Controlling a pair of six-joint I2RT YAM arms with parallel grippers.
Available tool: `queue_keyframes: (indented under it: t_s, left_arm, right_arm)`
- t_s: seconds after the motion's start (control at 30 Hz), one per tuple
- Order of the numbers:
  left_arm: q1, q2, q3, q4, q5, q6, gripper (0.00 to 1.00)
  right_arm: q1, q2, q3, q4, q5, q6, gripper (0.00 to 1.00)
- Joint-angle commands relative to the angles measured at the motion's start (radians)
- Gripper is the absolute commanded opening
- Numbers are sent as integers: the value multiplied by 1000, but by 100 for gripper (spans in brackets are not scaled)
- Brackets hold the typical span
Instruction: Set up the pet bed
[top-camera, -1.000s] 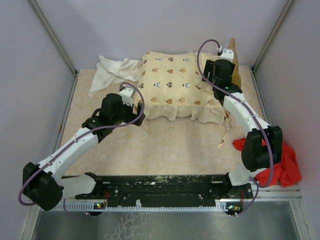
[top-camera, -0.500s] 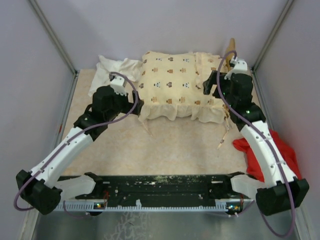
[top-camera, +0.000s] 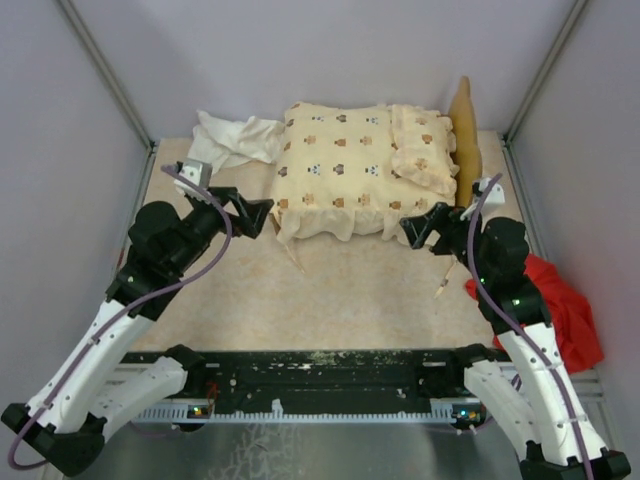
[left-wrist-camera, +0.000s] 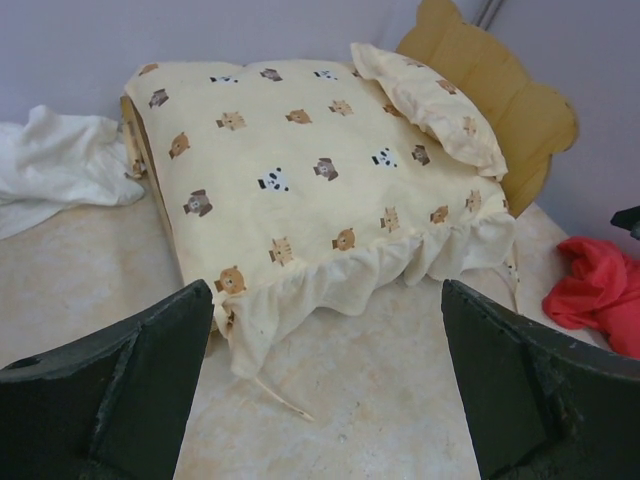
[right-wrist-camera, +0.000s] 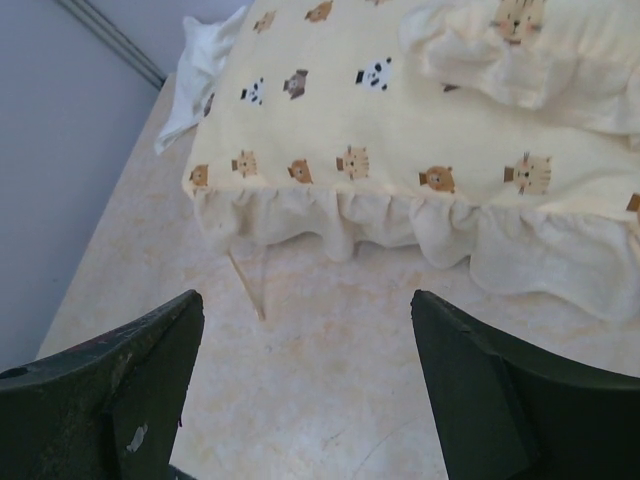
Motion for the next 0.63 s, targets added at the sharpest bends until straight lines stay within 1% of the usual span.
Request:
queue_keyframes:
  t_s: [0.0,0.1,0.2,0.4,0.6]
  left_arm:
    - [1,-44,-129,68,54,-80,100]
    - [1,-45,-193,94,95,-128,100]
    - [2,-47,-227,104,97,-143,100]
    - [2,-66,-235,102,58,-112,100]
    - [1,-70,-217,96,51,-100,100]
  right_arm:
    - [7,-44,-53,32,-48,57,84]
    - [8,-68,-70,51,-47,59,84]
    - [7,-82,-66,70,-48,62,85]
    - [8,-86,-52,72,-44,57,84]
    - [8,-81,-46,72,-27,56,84]
